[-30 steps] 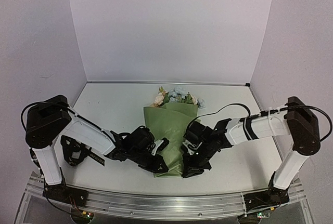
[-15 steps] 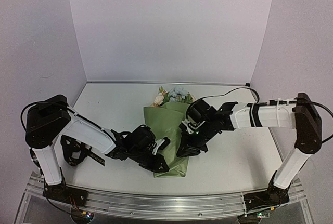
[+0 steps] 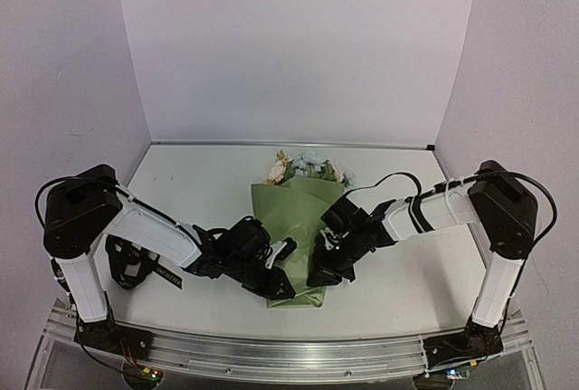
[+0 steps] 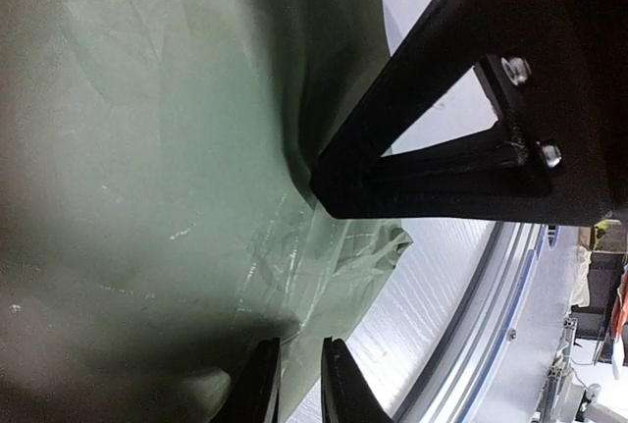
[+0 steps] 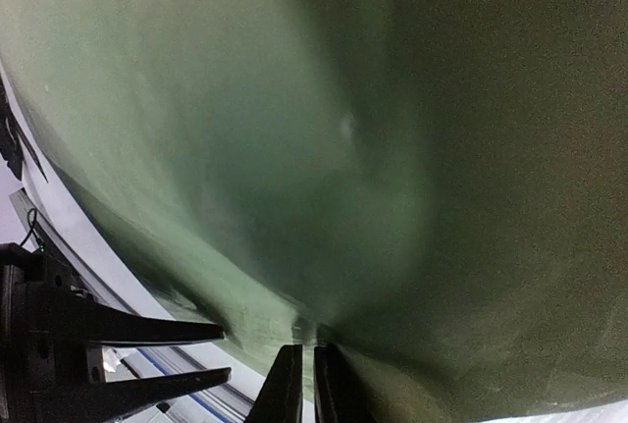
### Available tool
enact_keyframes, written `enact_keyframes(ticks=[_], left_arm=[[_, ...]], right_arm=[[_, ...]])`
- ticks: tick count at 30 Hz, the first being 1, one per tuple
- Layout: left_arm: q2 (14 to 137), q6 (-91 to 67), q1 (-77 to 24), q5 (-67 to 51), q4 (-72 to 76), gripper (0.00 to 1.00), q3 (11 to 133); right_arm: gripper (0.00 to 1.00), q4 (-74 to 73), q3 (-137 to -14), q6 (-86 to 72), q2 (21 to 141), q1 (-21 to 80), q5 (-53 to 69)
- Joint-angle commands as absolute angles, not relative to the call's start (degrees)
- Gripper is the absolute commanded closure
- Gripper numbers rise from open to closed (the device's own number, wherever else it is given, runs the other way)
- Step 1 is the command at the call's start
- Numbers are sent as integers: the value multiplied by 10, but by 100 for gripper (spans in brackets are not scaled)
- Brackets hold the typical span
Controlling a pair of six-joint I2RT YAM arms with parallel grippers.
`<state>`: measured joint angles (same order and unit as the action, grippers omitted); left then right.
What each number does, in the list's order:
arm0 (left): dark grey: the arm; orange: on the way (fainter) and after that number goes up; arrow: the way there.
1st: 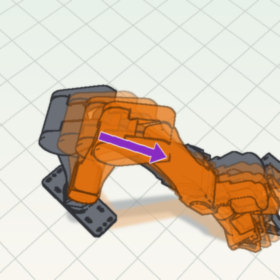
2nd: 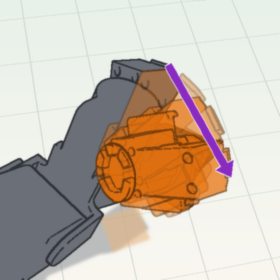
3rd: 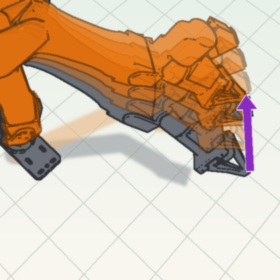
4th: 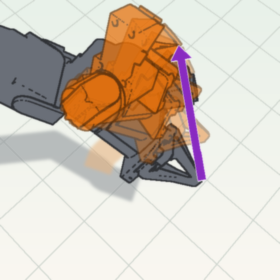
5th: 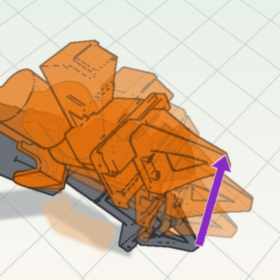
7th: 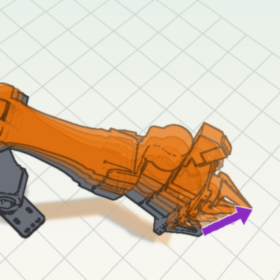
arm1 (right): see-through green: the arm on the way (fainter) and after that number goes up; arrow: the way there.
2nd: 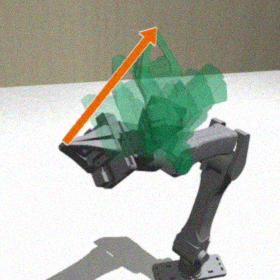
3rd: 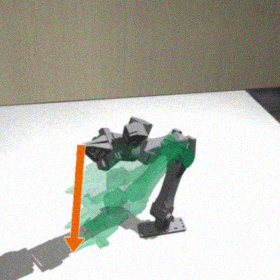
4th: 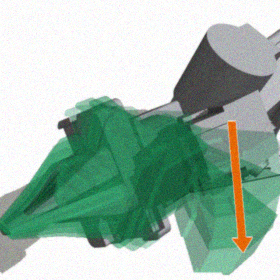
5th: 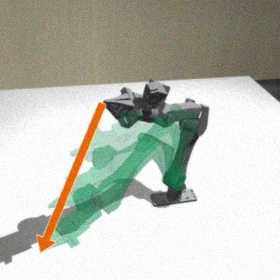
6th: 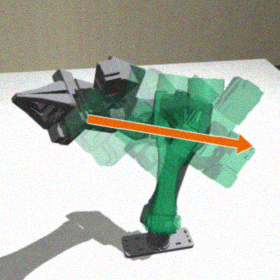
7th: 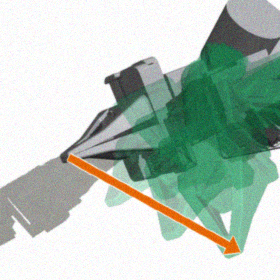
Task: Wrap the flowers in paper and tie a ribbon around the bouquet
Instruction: Press the fold line of the folded wrapping paper.
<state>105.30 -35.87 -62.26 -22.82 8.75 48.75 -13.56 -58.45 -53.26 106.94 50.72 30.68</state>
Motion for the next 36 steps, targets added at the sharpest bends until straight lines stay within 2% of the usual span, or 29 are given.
enact_keyframes(ticks=[1, 13, 23, 36], left_arm=[[1013, -362, -611, -242, 94, 83, 480], [1029, -404, -546, -289, 153, 82, 424], [1071, -422, -466, -332, 160, 81, 457], [1163, -435, -322, -395, 123, 80, 557]], right_arm=[[94, -120, -567, -547, 1096, 504, 269], [95, -119, -544, -544, 1089, 502, 259], [96, -119, -530, -539, 1085, 502, 270], [96, -119, -523, -527, 1077, 501, 284]])
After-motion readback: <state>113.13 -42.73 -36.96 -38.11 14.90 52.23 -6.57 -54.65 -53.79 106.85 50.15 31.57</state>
